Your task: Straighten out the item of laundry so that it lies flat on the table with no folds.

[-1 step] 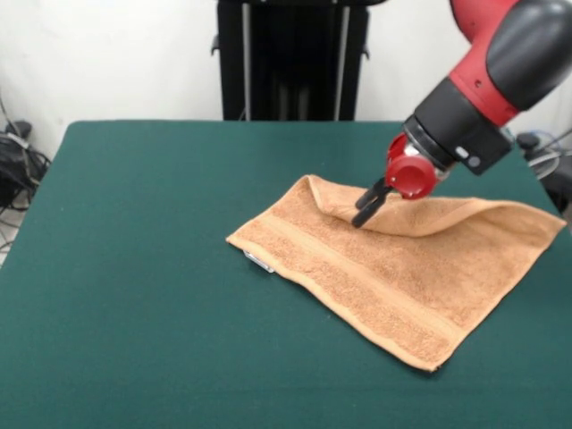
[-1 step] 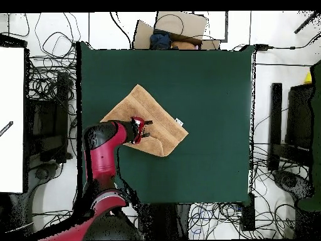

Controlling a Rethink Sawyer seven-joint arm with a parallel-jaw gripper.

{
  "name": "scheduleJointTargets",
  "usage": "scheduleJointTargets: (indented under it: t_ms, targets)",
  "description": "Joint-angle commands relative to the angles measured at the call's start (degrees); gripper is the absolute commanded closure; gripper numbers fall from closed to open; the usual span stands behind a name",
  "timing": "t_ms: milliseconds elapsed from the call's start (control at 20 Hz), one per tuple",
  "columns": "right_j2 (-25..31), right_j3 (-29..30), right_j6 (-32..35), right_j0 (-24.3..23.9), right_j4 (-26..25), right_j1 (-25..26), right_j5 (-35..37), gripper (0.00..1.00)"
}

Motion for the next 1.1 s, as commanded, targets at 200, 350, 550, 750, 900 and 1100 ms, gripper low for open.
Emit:
scheduleJointTargets:
  t_ms: [200, 350, 550, 750, 900, 1100]
  targets:
    - [6.9, 4.8, -11.6, -1.6, 1.0, 1.1, 6.8, 0.0]
    - [6.8, 5.7, -10.0, -1.3, 0.6, 1.2, 7.6, 0.0]
    - [7.5, 7.0, -8.8, -0.9, 1.4, 0.3, 8.5, 0.0]
    - [8.4, 7.4, -8.4, -0.6, 2.6, -0.1, 8.6, 0.0]
    - [8.6, 6.9, -8.2, -0.6, 2.5, 0.4, 8.2, 0.0]
    - [9.5, 6.7, -7.8, -0.8, 3.4, 0.6, 7.8, 0.0]
